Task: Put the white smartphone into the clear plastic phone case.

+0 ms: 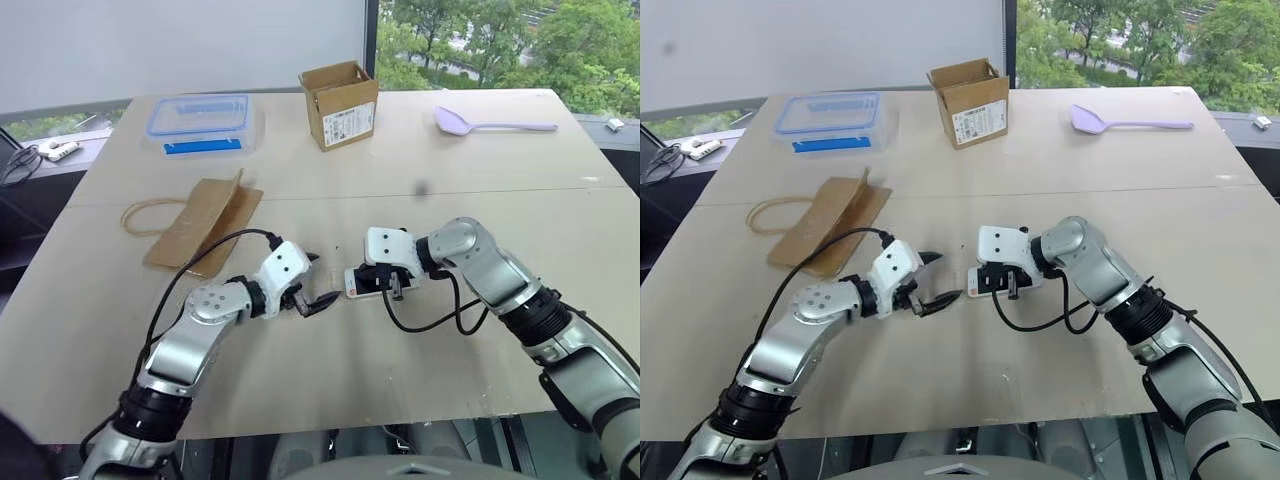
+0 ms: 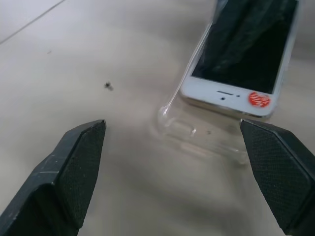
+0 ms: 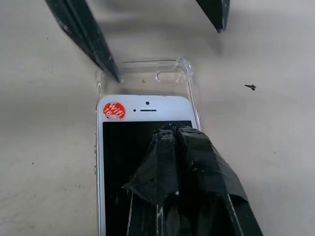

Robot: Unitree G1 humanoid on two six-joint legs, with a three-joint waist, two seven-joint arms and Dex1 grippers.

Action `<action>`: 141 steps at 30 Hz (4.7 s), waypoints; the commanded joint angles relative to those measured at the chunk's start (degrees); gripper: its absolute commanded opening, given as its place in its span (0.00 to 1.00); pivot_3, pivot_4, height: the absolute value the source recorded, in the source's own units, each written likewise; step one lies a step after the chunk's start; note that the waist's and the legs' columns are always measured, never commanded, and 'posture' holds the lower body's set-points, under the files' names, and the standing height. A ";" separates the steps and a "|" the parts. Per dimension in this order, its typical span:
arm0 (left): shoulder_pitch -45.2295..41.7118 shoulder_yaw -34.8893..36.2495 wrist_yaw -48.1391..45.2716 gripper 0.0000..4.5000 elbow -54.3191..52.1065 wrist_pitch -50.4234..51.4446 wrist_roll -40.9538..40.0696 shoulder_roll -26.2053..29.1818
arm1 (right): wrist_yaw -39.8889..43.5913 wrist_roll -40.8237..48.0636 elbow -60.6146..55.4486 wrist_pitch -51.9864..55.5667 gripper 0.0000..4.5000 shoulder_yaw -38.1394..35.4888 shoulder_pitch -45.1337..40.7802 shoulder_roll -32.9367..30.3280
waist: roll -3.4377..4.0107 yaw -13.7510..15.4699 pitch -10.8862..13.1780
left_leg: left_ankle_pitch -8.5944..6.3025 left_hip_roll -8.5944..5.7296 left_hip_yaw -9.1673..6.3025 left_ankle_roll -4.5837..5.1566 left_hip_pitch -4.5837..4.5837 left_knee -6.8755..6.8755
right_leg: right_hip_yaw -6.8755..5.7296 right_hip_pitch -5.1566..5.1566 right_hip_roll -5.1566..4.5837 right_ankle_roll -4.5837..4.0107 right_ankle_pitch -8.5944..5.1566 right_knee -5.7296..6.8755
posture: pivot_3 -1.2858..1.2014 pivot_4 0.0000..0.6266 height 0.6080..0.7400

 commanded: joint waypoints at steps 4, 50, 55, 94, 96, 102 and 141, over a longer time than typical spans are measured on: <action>0.38 -4.47 -3.68 1.00 2.84 -0.79 3.17 1.74 | -0.25 -2.42 3.85 1.89 0.02 3.26 2.85 0.59 | 0.04 -0.01 -0.28 | 0.00 0.00 0.00 0.00 0.00 -0.01 | 0.06 0.01 -0.03 -0.01 0.00 -0.01 | 0.52 0.24 1.00; 8.97 8.73 -10.76 1.00 -2.02 -1.26 -14.42 1.14 | 3.28 19.88 -25.40 16.20 0.02 -14.05 11.31 -11.31 | 0.21 0.23 -0.64 | 0.11 0.15 -0.15 -0.21 -1.14 -0.91 | -0.06 -1.16 -0.09 -0.32 -0.18 -0.68 | 0.52 0.24 1.00; 9.30 8.58 -11.16 1.00 -3.14 -0.67 -14.58 1.34 | 2.85 16.10 -22.72 12.92 0.02 -8.65 13.37 -14.32 | 0.14 -0.21 -0.45 | 0.11 0.11 -0.13 -0.20 -1.13 -0.88 | -0.03 -1.14 -0.05 -0.31 -0.17 -0.71 | 0.52 0.24 1.00; 12.69 10.25 -10.38 1.00 -5.99 -1.18 -14.78 1.55 | -3.19 8.12 -8.77 3.89 0.02 -0.96 6.61 -5.58 | -0.05 -0.09 -0.04 | 0.12 0.21 -0.09 -0.20 -1.01 0.03 | 0.02 -1.02 0.46 -0.28 -0.17 0.13 | 0.52 0.24 1.00; 13.11 10.46 -10.29 1.00 -6.27 -1.19 -14.77 1.56 | -3.48 6.21 -7.27 2.01 0.02 0.08 6.38 -5.29 | -0.04 -0.08 -0.04 | 0.12 0.23 -0.09 -0.20 -0.90 0.03 | 0.01 -0.92 0.50 -0.28 -0.17 0.15 | 0.52 0.24 1.00; 14.12 10.76 -9.75 1.00 -7.10 -1.07 -14.66 1.36 | -2.43 3.03 -4.17 -0.89 0.02 2.68 6.68 -4.34 | -0.08 -0.01 -0.06 | 0.11 0.25 0.03 -0.20 -0.20 -0.04 | 0.02 -0.33 0.44 -0.30 -0.20 0.14 | 0.52 0.24 1.00; 9.31 9.05 -8.03 1.00 -1.54 -0.40 -11.95 1.40 | -9.67 8.68 -16.29 9.32 0.02 -15.44 13.22 2.93 | 0.42 0.31 -1.02 | 0.11 0.28 0.07 -0.22 -0.49 -0.28 | 0.13 -0.70 -0.11 -0.56 -0.26 0.02 | 0.52 0.24 1.00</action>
